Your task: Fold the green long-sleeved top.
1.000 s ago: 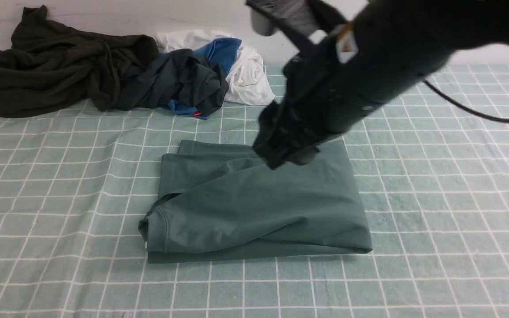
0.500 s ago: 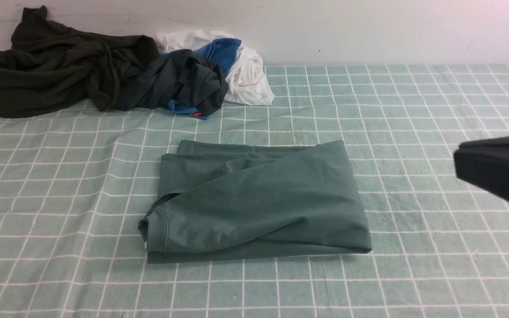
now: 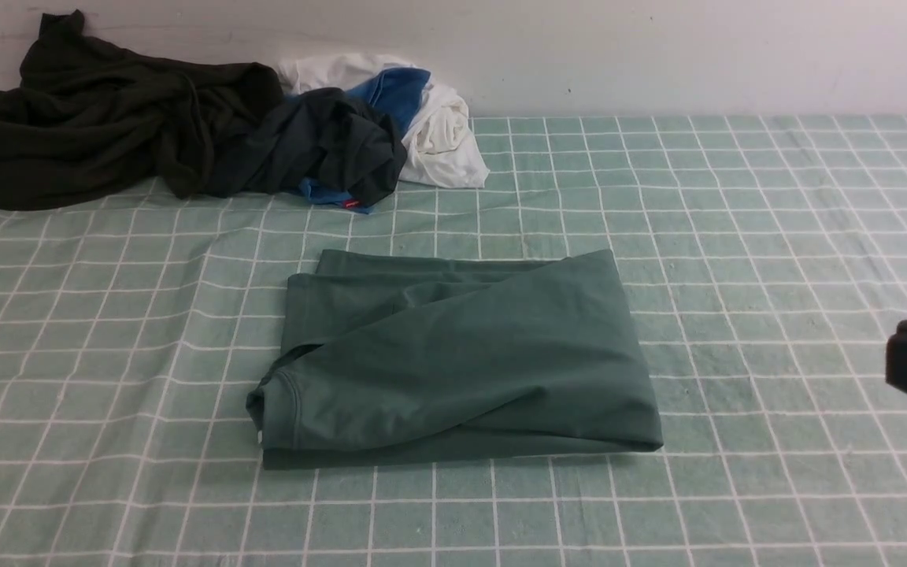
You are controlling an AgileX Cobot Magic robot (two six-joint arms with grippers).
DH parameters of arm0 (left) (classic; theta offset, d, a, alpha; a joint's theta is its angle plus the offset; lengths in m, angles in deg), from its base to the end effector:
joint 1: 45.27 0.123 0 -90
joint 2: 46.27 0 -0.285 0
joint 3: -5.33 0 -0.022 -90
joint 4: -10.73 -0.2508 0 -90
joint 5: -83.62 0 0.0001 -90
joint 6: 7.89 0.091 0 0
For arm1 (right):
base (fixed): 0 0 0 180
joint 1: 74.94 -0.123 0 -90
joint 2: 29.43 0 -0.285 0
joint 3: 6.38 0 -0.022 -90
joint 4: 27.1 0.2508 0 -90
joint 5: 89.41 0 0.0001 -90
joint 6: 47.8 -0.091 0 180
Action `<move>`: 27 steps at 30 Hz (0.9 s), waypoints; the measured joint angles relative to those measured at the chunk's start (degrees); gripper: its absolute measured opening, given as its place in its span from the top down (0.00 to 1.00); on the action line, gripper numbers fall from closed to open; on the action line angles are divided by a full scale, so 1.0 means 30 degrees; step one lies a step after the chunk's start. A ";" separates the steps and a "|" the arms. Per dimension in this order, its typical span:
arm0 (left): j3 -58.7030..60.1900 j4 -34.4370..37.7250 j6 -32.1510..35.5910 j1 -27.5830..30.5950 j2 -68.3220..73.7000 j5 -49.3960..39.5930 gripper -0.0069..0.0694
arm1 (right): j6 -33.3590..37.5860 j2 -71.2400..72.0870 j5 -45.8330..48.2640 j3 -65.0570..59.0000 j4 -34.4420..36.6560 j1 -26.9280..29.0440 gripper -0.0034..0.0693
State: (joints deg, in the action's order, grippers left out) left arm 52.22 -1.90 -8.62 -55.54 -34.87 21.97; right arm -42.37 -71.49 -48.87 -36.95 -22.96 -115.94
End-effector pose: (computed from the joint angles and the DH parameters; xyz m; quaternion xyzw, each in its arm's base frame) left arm 0.0033 0.0172 0.2860 0.0683 0.8578 0.0618 0.5057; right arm 0.0763 0.0720 0.3740 -0.3196 0.7706 0.2012 0.5134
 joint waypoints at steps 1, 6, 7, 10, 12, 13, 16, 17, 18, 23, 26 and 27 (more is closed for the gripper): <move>0.0000 0.0000 0.0000 0.0000 0.0000 0.0000 0.91 | 0.0000 0.0000 0.0000 0.0000 0.0159 0.0000 0.97; 0.0000 0.0000 0.0000 0.0000 0.0000 0.0000 0.91 | 0.0000 0.0221 -0.2731 -0.1525 0.1273 0.0000 0.97; 0.0000 0.0000 0.0000 0.0000 0.0000 0.0000 0.91 | 0.0000 0.0247 -0.2944 -0.1839 0.1314 0.0000 0.97; 0.0000 -0.0018 0.0000 0.0000 0.0000 -0.0018 0.91 | 0.0000 0.0932 -0.6775 -0.4665 0.1478 0.0157 0.97; 0.0000 -0.0018 0.0000 0.0000 0.0000 -0.0018 0.91 | -0.0039 0.1942 -1.0103 -0.8057 0.1684 0.0961 0.97; 0.0000 -0.0018 0.0000 0.0000 0.0000 -0.0018 0.91 | -0.0054 0.2327 -1.1031 -0.8792 0.1756 0.1354 0.97; 0.0000 -0.0018 0.0000 0.0000 0.0000 -0.0018 0.91 | -0.0134 0.3913 -1.3834 -1.2191 0.2189 0.3320 0.97; 0.0000 -0.0018 0.0000 0.0000 0.0000 -0.0018 0.91 | -0.0182 0.4549 -1.4507 -1.3164 0.2263 0.4204 0.97; 0.0000 -0.0018 0.0000 0.0000 0.0000 -0.0018 0.91 | -0.0271 0.5181 -1.4945 -1.4011 0.2313 0.5131 0.97; 0.0000 -0.0018 0.0000 0.0000 0.0000 -0.0018 0.91 | -0.1249 0.8105 -1.4918 -1.6063 0.1835 0.9639 0.97; 0.0000 -0.0018 0.0000 0.0000 0.0000 -0.0018 0.91 | -0.2065 0.9577 -1.4038 -1.6081 0.1033 1.1819 0.97; 0.0000 -0.0018 0.0000 0.0000 0.0000 -0.0018 0.91 | -0.2239 1.0096 -1.3397 -1.6081 0.0912 1.2571 0.97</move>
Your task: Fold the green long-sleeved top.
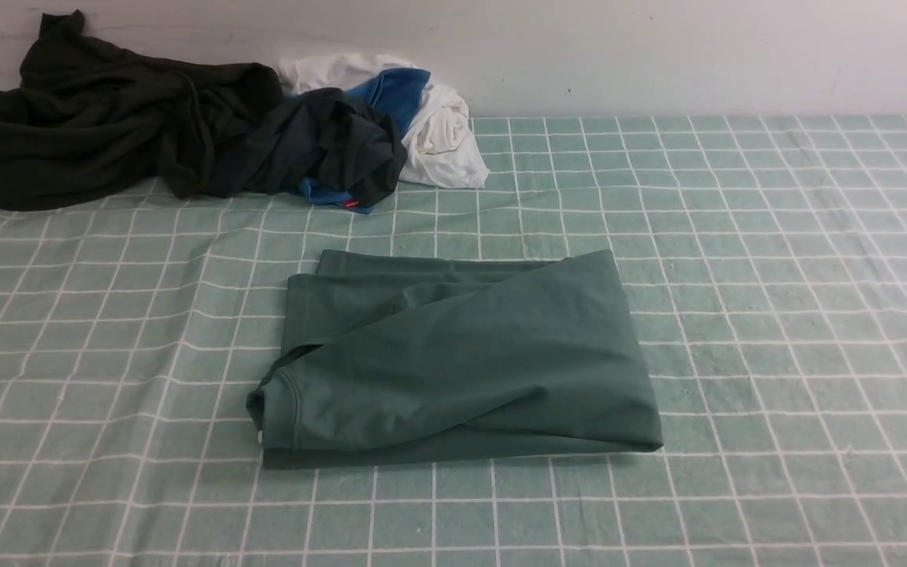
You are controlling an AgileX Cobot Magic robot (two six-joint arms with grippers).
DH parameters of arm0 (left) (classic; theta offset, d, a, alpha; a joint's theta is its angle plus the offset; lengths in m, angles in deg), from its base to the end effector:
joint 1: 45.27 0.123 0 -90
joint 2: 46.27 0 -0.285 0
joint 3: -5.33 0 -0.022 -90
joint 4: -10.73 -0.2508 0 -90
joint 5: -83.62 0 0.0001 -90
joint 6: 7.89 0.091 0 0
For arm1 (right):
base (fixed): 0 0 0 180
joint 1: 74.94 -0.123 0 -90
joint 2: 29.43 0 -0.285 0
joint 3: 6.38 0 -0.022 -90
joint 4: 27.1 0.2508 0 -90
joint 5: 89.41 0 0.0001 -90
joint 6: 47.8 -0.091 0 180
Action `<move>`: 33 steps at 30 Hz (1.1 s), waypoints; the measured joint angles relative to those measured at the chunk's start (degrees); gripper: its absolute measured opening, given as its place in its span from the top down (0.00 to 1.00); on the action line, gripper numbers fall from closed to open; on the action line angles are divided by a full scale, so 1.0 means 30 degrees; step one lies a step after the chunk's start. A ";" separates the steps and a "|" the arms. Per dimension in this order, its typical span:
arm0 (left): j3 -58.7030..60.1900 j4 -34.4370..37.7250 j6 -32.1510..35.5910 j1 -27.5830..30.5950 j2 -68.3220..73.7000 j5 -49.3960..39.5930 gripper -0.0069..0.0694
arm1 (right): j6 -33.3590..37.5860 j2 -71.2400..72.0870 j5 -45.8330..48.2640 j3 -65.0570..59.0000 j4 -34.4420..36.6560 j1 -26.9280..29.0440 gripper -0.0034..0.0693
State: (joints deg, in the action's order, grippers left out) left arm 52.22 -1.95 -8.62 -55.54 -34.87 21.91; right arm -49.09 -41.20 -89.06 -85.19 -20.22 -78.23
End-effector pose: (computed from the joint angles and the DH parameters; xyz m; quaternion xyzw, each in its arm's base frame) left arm 0.0033 0.0173 0.2860 0.0683 0.8580 0.0622 0.5052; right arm 0.0629 0.0037 0.1990 0.0301 0.7122 0.0703 0.6978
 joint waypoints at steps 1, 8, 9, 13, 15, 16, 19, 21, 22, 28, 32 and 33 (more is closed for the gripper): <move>0.0000 0.0000 0.0000 0.0000 0.0000 0.0000 0.91 | -0.0101 0.0495 0.0721 0.0000 -0.0081 0.0549 0.97; 0.0000 0.0000 0.0000 0.0000 -0.0015 -0.0018 0.91 | -0.0675 0.1536 0.4735 0.0000 -0.1884 0.2619 0.97; 0.0000 0.0000 0.0000 0.0000 -0.0015 -0.0018 0.91 | -0.0855 0.1536 0.5173 0.0000 -0.1985 0.2617 0.97; 0.0000 0.0000 0.0000 0.0000 -0.0015 -0.0039 0.91 | -0.1000 0.1536 0.6309 0.0018 -0.2293 0.2501 0.97; 0.0000 0.0000 0.0000 0.0000 -0.0015 -0.0039 0.91 | -0.1000 0.1536 0.6427 0.0037 -0.2293 0.2301 0.97; 0.0000 0.0000 0.0000 0.0000 -0.0015 -0.0039 0.91 | -0.1000 0.1536 0.6449 0.0051 -0.2293 0.2240 0.97; 0.0000 0.0000 0.0000 0.0000 -0.0015 -0.0039 0.91 | -0.1000 0.1536 0.6474 0.0051 -0.2293 0.2196 0.97; 0.0000 0.0000 0.0000 0.0000 -0.0015 -0.0039 0.91 | -0.1019 0.1536 0.6511 0.0051 -0.2293 0.2196 0.97; 0.0000 0.0000 0.0000 0.0000 -0.0015 -0.0039 0.91 | -0.1019 0.1536 0.6511 0.0051 -0.2293 0.2196 0.97; 0.0000 0.0000 0.0000 0.0000 -0.0015 -0.0039 0.91 | -0.1019 0.1536 0.6566 0.0057 -0.2293 0.2196 0.97; 0.0000 0.0000 0.0000 0.0000 -0.0015 -0.0053 0.91 | -0.1019 0.1536 0.6646 0.0073 -0.2293 0.2196 0.97; 0.0000 0.0000 0.0000 0.0000 -0.0015 -0.0053 0.91 | -0.1019 0.1536 0.6650 0.0073 -0.2293 0.2196 0.97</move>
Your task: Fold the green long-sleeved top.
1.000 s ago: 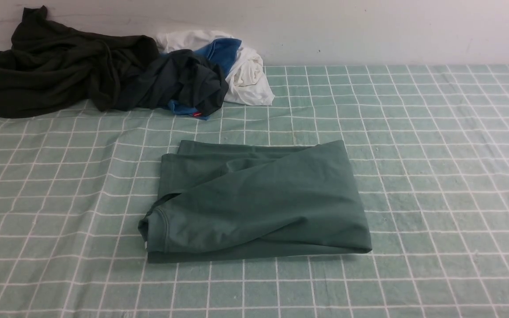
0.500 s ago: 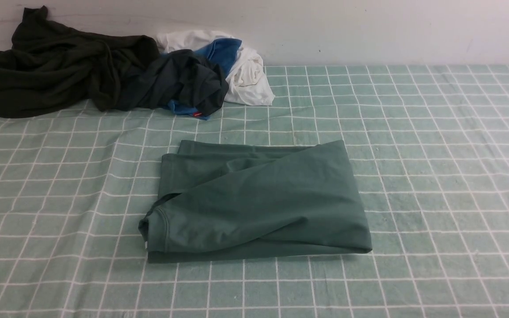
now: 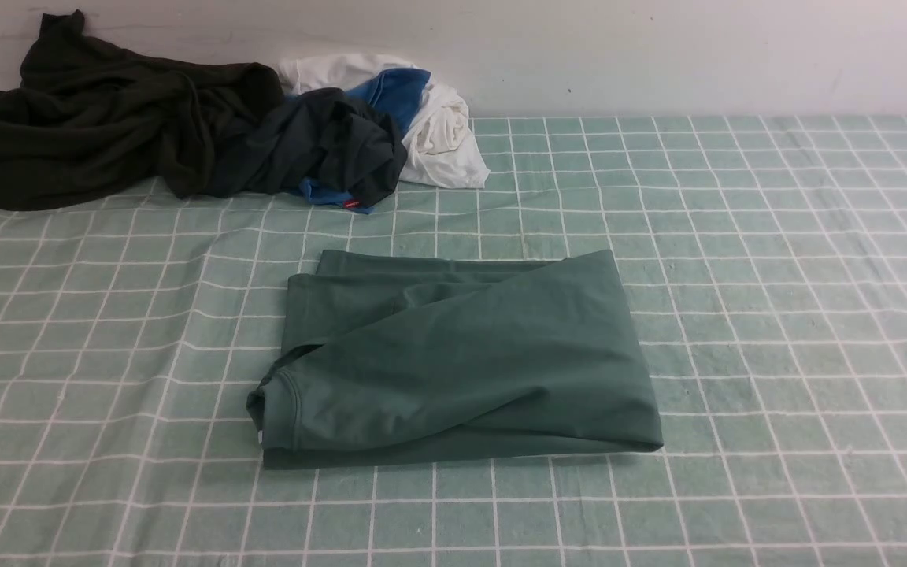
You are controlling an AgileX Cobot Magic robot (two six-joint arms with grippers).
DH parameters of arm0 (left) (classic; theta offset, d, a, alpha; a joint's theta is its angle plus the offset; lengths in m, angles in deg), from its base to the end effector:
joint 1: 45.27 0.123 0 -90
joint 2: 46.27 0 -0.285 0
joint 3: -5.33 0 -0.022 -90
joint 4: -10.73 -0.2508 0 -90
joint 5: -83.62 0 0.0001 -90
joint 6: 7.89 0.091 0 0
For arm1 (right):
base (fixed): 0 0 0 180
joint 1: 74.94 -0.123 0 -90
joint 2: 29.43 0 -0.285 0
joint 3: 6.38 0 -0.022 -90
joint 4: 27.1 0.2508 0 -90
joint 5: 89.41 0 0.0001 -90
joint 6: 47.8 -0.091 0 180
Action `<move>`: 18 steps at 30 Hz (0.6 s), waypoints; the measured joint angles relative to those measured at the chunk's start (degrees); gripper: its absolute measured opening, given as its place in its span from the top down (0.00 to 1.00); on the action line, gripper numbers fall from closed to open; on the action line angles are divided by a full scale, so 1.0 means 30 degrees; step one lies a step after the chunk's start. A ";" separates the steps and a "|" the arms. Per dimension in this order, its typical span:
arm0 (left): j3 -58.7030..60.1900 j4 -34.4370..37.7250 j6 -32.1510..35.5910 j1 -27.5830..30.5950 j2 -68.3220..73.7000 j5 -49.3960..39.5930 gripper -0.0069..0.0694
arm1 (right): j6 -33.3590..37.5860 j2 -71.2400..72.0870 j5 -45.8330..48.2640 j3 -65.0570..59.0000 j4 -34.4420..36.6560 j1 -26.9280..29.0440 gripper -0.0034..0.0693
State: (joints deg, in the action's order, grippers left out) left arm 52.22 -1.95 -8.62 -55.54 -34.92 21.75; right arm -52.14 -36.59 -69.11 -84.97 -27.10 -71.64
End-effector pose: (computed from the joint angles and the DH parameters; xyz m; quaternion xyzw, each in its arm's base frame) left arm 0.0030 0.0174 0.2857 0.0681 0.8585 0.0623 0.5044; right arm 0.0530 -0.0031 0.1738 0.0532 0.7971 0.0055 0.6014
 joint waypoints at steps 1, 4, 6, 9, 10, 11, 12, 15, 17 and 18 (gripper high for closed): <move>0.0000 0.0000 0.0000 0.0000 0.0000 0.0000 0.91 | 0.0000 0.0000 0.0000 0.0000 0.0000 0.0000 0.97; 0.0000 0.0000 0.0000 0.0000 0.0000 0.0000 0.91 | 0.0000 0.0000 0.0000 0.0000 0.0000 0.0000 0.97; 0.0000 0.0000 0.0000 0.0000 0.0000 0.0000 0.91 | 0.0000 0.0000 0.0000 0.0000 0.0000 0.0000 0.97; 0.0000 0.0000 0.0000 0.0000 0.0000 0.0000 0.91 | 0.0000 0.0000 0.0000 0.0000 0.0000 0.0000 0.97; 0.0000 0.0000 0.0000 0.0000 0.0000 0.0000 0.91 | 0.0000 0.0000 0.0000 0.0000 0.0000 0.0000 0.97; 0.0000 0.0000 0.0000 0.0000 0.0000 0.0000 0.91 | 0.0000 0.0000 0.0000 0.0000 0.0000 0.0000 0.97; 0.0000 0.0000 0.0000 0.0000 0.0000 0.0000 0.91 | 0.0000 0.0000 0.0000 0.0000 0.0000 0.0000 0.97; 0.0000 0.0000 0.0000 0.0000 0.0000 0.0000 0.91 | 0.0000 0.0000 0.0000 0.0000 0.0000 0.0000 0.97; 0.0000 0.0000 0.0000 0.0000 0.0000 0.0000 0.91 | 0.0000 0.0000 0.0000 0.0000 0.0000 0.0000 0.97; 0.0082 -0.0014 0.0000 0.0000 -0.0050 0.0130 0.91 | 0.0000 0.0000 0.0000 0.0000 0.0000 0.0000 0.97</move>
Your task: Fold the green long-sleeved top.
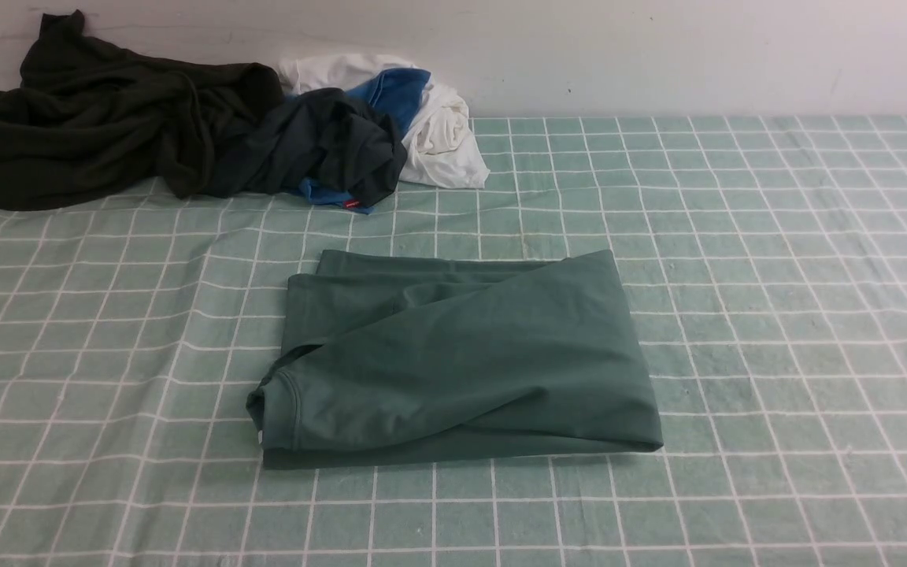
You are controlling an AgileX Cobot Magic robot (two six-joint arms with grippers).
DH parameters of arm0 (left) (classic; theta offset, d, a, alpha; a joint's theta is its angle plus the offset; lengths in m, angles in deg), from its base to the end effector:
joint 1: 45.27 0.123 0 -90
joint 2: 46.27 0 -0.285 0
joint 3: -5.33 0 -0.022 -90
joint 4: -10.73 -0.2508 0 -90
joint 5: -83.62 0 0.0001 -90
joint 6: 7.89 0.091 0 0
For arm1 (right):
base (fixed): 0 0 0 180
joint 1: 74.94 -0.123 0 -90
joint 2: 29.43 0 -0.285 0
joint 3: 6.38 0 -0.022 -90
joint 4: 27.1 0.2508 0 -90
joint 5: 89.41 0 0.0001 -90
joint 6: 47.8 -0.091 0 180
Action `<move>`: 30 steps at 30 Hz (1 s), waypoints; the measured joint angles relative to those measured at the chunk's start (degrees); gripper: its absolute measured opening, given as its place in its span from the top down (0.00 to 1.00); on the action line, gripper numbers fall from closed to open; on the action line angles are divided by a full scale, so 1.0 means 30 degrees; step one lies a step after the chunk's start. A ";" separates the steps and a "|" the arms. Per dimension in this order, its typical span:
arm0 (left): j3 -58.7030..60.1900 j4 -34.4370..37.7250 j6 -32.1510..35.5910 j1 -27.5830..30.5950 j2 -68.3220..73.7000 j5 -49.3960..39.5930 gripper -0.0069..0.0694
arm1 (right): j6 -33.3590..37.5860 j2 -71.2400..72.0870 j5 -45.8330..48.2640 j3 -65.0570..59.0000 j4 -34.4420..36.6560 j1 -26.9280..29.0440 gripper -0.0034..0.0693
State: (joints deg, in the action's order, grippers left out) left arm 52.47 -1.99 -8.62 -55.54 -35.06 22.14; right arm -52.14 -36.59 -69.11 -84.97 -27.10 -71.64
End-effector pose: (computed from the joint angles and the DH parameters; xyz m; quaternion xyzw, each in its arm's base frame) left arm 0.0034 0.0173 0.2851 0.0685 0.8572 0.0625 0.5065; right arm 0.0530 -0.0031 0.1738 0.0532 0.7971 0.0055 0.6014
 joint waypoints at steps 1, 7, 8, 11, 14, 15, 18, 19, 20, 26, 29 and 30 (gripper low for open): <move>0.0192 -0.0005 -0.0023 0.0000 -0.0064 0.0224 0.91 | 0.0000 0.0000 0.0007 0.0000 0.0000 0.0000 0.97; 0.1394 0.1982 0.0433 0.0475 -0.0435 0.3423 0.91 | 0.0000 0.0000 0.0022 0.0000 0.0000 0.0000 0.97; 0.2283 0.2954 0.1111 0.1008 -0.0574 0.5532 0.91 | 0.0000 0.0000 0.0022 0.0000 0.0000 0.0000 0.97; 0.4453 0.4561 0.2861 0.2246 -0.0862 0.9384 0.91 | 0.0000 0.0000 0.0022 0.0000 0.0000 0.0000 0.97; 0.6160 0.5550 0.3930 0.3168 -0.1160 1.1755 0.91 | 0.0000 0.0000 0.0022 0.0000 0.0000 0.0000 0.97; 0.7315 0.6100 0.4304 0.3638 -0.1318 1.3243 0.91 | 0.0000 0.0000 0.0022 0.0000 0.0000 0.0000 0.97; 0.9140 0.6252 0.4211 0.4077 -0.1339 1.4649 0.91 | 0.0000 0.0000 0.0022 0.0000 0.0000 0.0000 0.97; 0.9899 0.6042 0.3831 0.4163 -0.1339 1.5025 0.91 | 0.0000 0.0000 0.0022 0.0000 0.0000 0.0000 0.97; 1.0259 0.5768 0.3385 0.4186 -0.1339 1.5027 0.91 | 0.0000 0.0000 0.0022 0.0000 0.0000 0.0000 0.97; 1.0487 0.4738 0.1126 0.4186 -0.1339 1.4351 0.91 | 0.0000 0.0000 0.0022 0.0000 0.0000 0.0000 0.97; 1.0423 0.4738 0.1067 0.4186 -0.1339 1.4068 0.91 | 0.0000 0.0000 0.0022 0.0000 0.0000 0.0000 0.97; 1.0423 0.4738 0.1067 0.4186 -0.1339 1.4068 0.91 | 0.0000 0.0000 0.0022 0.0000 0.0000 0.0000 0.97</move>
State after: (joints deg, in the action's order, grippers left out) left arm 83.73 12.22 -5.41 -42.98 -39.08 64.35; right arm -52.14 -36.59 -69.04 -84.97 -27.10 -71.64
